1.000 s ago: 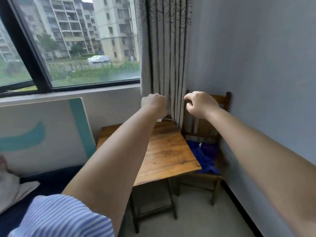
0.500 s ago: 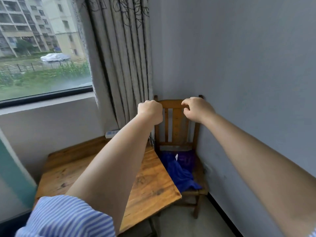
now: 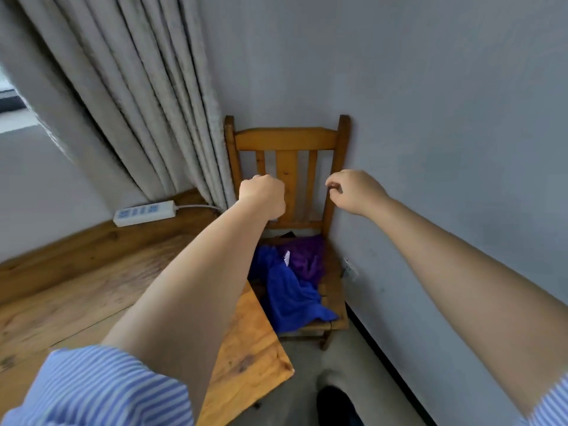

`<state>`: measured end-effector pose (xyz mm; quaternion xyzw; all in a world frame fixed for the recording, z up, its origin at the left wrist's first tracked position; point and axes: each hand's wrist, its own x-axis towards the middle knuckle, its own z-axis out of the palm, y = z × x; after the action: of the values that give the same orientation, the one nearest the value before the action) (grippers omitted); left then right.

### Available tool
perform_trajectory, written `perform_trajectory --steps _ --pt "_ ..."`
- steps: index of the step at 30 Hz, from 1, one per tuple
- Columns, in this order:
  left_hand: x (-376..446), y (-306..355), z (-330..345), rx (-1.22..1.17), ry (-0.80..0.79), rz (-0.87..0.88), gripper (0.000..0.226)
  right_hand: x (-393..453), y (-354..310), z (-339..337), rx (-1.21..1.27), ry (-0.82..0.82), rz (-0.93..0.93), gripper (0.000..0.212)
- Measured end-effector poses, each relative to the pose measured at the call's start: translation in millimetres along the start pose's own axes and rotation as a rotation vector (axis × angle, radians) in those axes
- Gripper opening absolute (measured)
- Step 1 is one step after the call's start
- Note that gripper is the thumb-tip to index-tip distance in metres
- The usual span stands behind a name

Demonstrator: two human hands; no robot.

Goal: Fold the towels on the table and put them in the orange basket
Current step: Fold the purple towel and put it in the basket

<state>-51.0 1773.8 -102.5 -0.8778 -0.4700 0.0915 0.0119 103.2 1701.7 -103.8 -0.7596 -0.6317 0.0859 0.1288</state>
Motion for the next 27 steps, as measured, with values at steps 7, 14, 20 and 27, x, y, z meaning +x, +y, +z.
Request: perform_trajectory --steps 7,14,20,27 --pt "89.5 25.1 79.6 -0.070 -0.213 -0.046 0.029 79.0 78.7 80.9 0.060 -0.216 0.011 0.034" --pt "114.4 41.8 190.5 -0.195 -0.432 -0.154 0.028 97.8 127.8 191.2 0.118 -0.420 0.025 0.032" --pt "120.4 43.8 294.9 -0.312 -0.584 -0.322 0.023 90.3 146.7 293.6 0.114 -0.467 0.016 0.033" --pt "135.1 43.2 382.6 -0.434 -0.547 -0.499 0.028 88.6 159.2 381.5 -0.005 -0.377 -0.057 0.052"
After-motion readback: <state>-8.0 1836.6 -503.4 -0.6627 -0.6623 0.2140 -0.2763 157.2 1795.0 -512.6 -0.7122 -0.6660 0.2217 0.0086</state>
